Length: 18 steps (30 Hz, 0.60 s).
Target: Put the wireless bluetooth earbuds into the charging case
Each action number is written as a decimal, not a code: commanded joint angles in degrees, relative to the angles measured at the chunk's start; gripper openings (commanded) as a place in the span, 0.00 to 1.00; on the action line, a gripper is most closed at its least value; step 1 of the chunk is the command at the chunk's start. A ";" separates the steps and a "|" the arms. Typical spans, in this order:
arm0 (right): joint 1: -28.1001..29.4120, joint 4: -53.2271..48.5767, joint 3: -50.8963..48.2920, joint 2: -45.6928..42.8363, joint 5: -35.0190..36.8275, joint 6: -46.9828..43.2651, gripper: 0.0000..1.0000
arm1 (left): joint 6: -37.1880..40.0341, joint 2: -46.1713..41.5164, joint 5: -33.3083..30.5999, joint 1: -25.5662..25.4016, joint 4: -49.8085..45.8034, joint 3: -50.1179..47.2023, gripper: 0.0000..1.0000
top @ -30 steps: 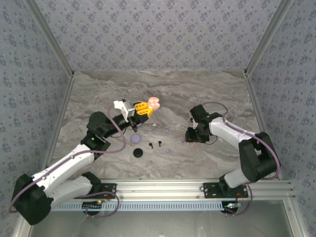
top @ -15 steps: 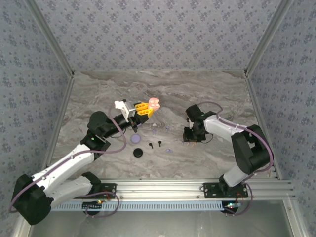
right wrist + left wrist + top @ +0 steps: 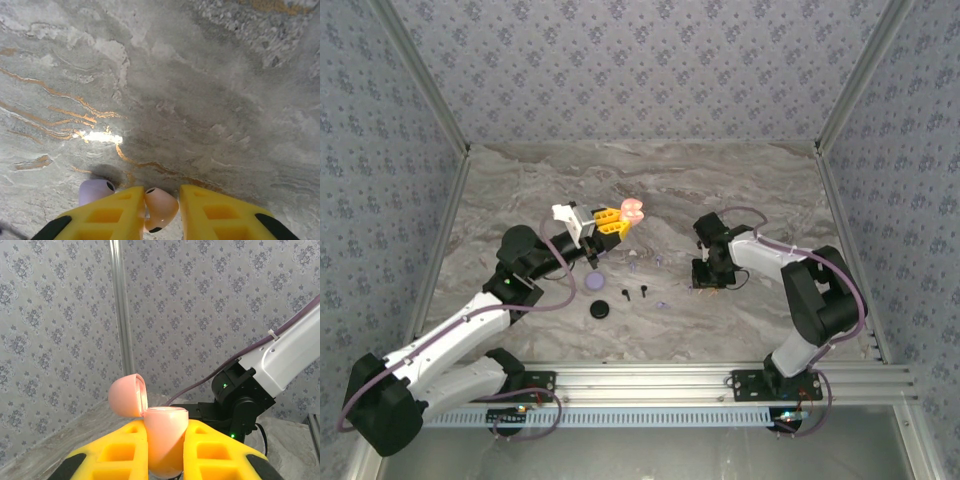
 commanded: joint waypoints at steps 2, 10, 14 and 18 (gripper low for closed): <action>0.62 -0.11 0.02 1.68 -0.50 0.12 0.24 | 0.84 -1.04 -0.14 -0.53 0.33 2.41 0.00; 0.75 -0.35 0.16 -1.39 1.37 -1.02 0.22 | 0.42 -0.87 -0.34 -0.52 0.06 2.24 0.00; 0.81 -0.57 0.10 -3.49 3.40 -2.07 0.22 | -0.02 -0.55 -0.49 -0.52 -0.08 1.97 0.00; 0.96 -0.54 0.26 -6.70 5.59 -3.78 0.21 | -1.61 0.41 -0.68 -0.52 1.55 1.29 0.00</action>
